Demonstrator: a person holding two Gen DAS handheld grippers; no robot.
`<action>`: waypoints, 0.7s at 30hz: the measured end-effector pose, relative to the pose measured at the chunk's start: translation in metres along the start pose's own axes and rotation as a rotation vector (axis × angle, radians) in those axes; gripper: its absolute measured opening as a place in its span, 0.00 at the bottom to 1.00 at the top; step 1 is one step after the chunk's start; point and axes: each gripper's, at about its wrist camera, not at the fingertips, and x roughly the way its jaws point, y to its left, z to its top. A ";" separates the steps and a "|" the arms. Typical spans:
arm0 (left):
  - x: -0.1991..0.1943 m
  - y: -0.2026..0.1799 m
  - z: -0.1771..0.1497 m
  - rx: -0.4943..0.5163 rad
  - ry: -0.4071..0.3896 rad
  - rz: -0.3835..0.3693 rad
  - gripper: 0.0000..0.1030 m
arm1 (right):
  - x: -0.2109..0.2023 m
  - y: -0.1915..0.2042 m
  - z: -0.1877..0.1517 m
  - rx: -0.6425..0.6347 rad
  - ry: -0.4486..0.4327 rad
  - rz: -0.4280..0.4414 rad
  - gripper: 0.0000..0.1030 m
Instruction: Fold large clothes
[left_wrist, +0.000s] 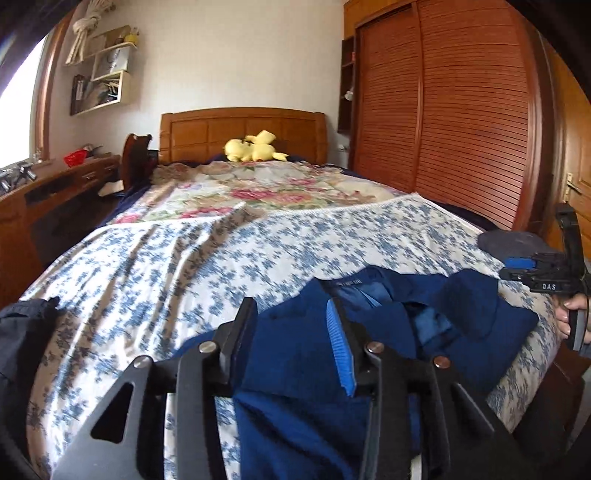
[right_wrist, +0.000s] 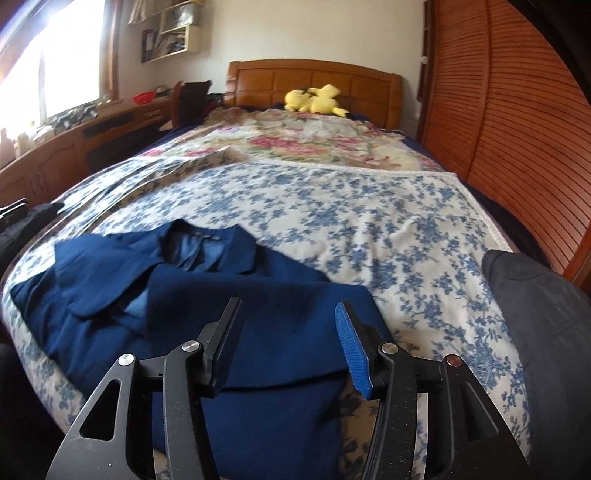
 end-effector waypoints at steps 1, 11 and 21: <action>0.003 0.000 -0.004 0.005 0.013 -0.009 0.38 | 0.001 0.006 0.000 -0.008 0.003 0.011 0.51; 0.015 0.000 -0.040 0.004 0.076 0.016 0.39 | 0.032 0.072 -0.010 -0.085 0.076 0.125 0.53; 0.015 0.003 -0.046 -0.002 0.086 0.008 0.39 | 0.062 0.100 -0.036 -0.154 0.228 0.146 0.53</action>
